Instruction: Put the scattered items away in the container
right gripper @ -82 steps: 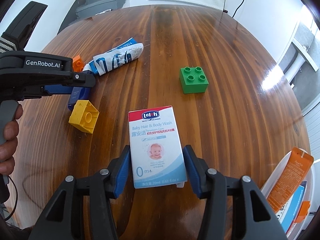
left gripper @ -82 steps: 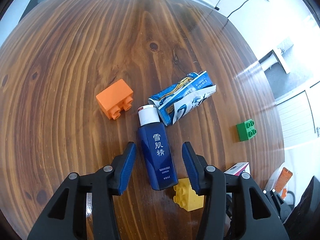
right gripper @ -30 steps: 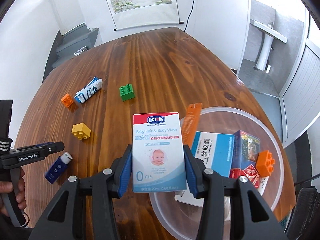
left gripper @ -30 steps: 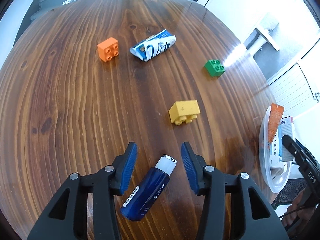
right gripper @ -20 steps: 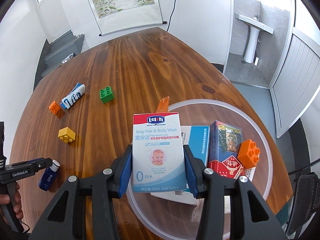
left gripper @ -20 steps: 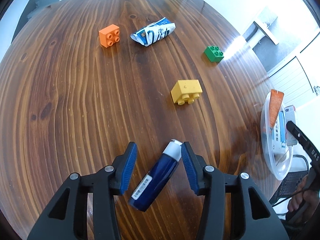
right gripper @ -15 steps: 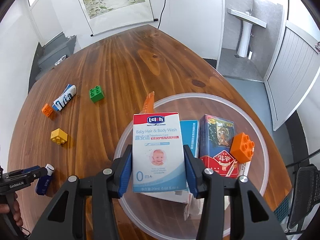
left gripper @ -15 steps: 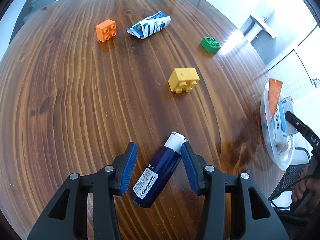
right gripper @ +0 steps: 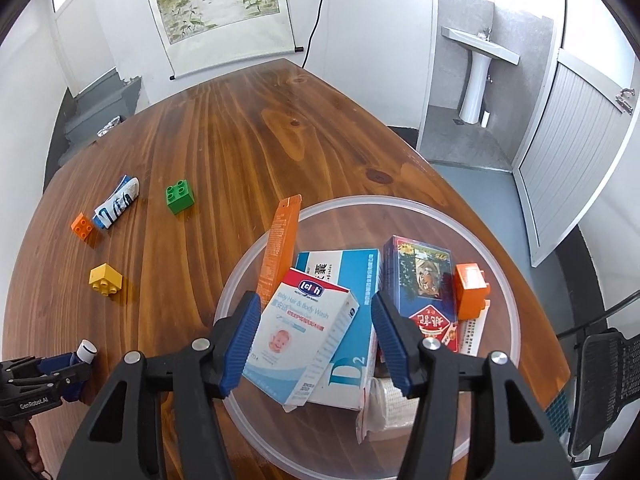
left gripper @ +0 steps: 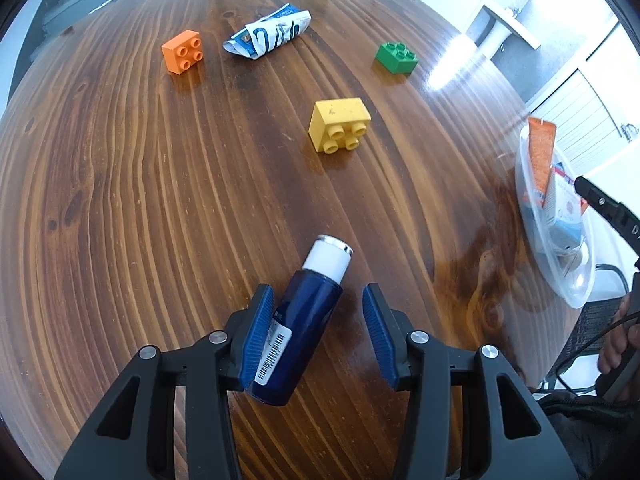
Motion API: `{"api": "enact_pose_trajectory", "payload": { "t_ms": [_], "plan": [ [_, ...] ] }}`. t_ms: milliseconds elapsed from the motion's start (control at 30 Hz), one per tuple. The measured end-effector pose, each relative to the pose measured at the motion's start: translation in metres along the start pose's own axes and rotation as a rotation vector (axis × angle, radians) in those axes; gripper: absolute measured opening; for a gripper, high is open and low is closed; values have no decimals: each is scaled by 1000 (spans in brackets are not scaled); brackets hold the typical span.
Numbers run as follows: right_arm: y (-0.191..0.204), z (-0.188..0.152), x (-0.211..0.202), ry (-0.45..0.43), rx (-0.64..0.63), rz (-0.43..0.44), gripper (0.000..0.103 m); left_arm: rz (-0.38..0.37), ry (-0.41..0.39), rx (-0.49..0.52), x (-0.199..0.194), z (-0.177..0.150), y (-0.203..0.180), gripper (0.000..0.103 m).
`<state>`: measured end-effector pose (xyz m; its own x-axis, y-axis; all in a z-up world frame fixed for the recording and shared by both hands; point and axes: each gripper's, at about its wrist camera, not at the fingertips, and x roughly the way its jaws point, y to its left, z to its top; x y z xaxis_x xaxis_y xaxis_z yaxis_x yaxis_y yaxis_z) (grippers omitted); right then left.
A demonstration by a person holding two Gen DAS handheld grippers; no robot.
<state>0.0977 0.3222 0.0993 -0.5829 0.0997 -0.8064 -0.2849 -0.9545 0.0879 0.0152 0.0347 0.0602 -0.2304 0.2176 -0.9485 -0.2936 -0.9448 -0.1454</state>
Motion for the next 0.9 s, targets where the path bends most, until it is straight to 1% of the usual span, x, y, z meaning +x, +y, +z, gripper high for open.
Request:
{"api": "enact_pose_trajectory", "payload": {
  "t_ms": [67,100,133,167,200,267,400,600,667,700,767,900],
  "plan": [
    [0,-1,0,0,-3,-2,62,14,-8,19,2,0,-4,49],
    [0,-1,1,4,-4,-4,62,27,-12,33,3,0,-6,45],
    [0,-1,3,10,-3,-3,62,47,-13,52,4,1,-10,32],
    [1,-1,4,15,-1,1,62,46,-11,65,5,2,-12,27],
    [1,0,5,16,-1,4,62,34,-8,75,5,4,-16,26],
    [2,1,4,8,-4,8,62,35,-15,107,5,6,-24,26],
    [0,2,2,0,1,12,62,29,-61,172,-6,10,-43,24],
    [-5,-2,5,19,8,20,62,-11,-108,201,-19,26,-69,23],
    [-6,-1,4,14,4,21,62,-31,-123,213,-26,33,-76,23],
    [-7,-1,3,9,3,20,62,-42,-129,218,-29,30,-78,23],
    [-11,0,2,3,5,18,62,-71,-139,220,-37,33,-80,23],
    [-25,0,0,-1,22,13,62,-138,-153,216,-42,48,-99,23]
  ]
}}
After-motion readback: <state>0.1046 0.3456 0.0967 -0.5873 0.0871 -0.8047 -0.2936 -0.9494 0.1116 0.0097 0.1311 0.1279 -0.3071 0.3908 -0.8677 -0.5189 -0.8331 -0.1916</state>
